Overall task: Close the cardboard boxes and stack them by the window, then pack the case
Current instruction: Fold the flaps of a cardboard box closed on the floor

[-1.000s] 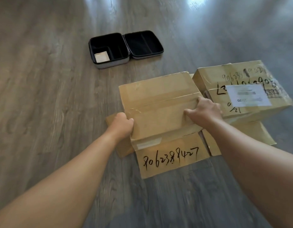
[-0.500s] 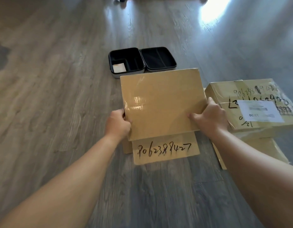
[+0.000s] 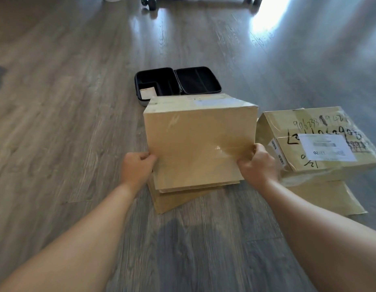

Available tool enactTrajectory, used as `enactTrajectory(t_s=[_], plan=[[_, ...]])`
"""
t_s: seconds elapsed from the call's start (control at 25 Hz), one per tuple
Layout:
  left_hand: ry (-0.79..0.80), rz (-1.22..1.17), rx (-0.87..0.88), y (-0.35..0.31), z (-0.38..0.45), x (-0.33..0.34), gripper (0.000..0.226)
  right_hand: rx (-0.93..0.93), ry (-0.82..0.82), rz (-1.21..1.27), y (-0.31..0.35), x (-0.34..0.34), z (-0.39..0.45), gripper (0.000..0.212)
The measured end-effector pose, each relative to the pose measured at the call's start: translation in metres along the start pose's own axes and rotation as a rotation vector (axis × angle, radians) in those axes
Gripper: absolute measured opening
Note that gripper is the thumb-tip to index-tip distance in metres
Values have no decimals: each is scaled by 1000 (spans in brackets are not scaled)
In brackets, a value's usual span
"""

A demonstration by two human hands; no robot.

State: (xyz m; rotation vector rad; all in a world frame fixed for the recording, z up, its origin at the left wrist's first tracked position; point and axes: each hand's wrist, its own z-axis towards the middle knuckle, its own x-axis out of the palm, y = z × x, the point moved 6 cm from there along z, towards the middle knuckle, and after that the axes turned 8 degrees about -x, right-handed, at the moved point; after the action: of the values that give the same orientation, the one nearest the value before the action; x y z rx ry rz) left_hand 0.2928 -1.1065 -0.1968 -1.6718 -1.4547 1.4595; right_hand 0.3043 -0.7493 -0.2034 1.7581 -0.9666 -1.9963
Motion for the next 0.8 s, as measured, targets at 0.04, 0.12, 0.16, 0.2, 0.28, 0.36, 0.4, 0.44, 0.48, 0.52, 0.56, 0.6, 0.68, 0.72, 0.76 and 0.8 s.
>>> enactTrajectory(t_s=[0.04,0.12,0.16,0.2,0.28,0.36,0.4,0.44,0.48,0.52,0.56,0.6,0.68,0.72,0.76,0.8], plan=[[25,-61,-79,0,1,0,53,11,15,33,-1,4,-3,45],[55,-87,-132,-14,-2,-3,75,52,-2,43,-4,4,-6,48],[47,-65,-131,-24,-2,-5,88,65,-37,8,-5,-1,-5,53],[34,-62,-152,-30,-1,-7,99,71,-78,-28,-3,-9,-2,62],[-15,-55,-221,-40,2,-11,108,76,-157,-48,4,-27,5,81],[-67,6,-244,-47,4,-12,100,102,-211,-21,12,-40,10,89],[-78,47,-244,-50,2,-12,98,117,-210,-19,15,-44,11,89],[-79,72,-250,-51,-1,-12,100,134,-195,-32,16,-47,12,89],[-78,73,-261,-50,-2,-12,103,144,-172,-50,18,-49,12,90],[-71,43,-282,-50,-4,-11,104,144,-148,-65,20,-49,13,92],[-65,7,-305,-49,-5,-11,103,135,-118,-71,23,-50,14,93],[-58,-24,-322,-51,-6,-12,99,122,-76,-68,26,-51,15,91],[-48,-86,-330,-57,-8,-12,85,102,17,-42,33,-53,12,84],[-42,-123,-319,-61,-10,-11,78,103,41,-11,34,-55,10,81],[-44,-155,-293,-65,-11,-12,73,111,45,43,35,-56,9,79],[-53,-174,-254,-69,-12,-14,66,119,37,110,37,-57,9,76]])
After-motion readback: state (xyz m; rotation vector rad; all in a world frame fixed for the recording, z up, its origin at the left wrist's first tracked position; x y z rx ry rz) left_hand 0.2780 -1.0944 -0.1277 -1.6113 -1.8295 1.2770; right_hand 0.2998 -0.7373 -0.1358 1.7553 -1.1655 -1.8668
